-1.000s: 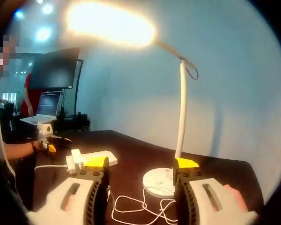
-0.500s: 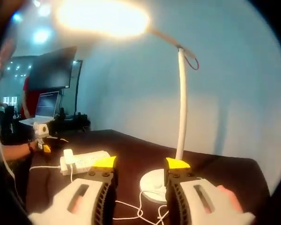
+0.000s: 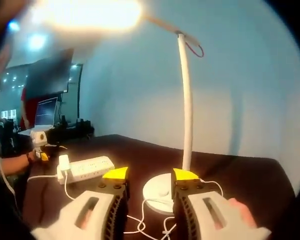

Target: Insert the desk lamp plug into the socket, turn on the power strip switch, turn on the lamp switch, then turn off the lamp switch, turn off the power strip switch, and remove the plug from the socket.

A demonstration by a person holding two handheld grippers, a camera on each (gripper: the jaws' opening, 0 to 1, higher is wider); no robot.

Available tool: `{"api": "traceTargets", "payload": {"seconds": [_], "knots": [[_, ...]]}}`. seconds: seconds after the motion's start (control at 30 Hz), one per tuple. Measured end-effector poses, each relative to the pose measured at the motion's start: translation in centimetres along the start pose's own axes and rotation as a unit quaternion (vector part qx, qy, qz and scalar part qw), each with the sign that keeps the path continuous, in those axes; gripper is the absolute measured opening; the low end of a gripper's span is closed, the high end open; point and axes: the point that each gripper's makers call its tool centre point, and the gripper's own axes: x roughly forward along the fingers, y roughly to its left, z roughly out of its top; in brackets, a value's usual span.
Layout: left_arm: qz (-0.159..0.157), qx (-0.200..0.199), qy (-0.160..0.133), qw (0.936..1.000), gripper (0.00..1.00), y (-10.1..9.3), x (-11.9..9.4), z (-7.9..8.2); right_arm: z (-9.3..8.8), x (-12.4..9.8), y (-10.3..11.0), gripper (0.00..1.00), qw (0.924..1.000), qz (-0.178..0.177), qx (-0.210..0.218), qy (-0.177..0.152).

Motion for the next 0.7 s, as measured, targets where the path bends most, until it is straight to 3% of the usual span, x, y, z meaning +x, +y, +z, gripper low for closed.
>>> {"api": "traceTargets", "payload": {"seconds": [0.7], "knots": [[0.005,0.002,0.005,1.0000,0.77,0.0,0.0,0.0,-2.6,3.1,-2.3,0.19,0.9992,-0.003,-0.017,0.035]]}}
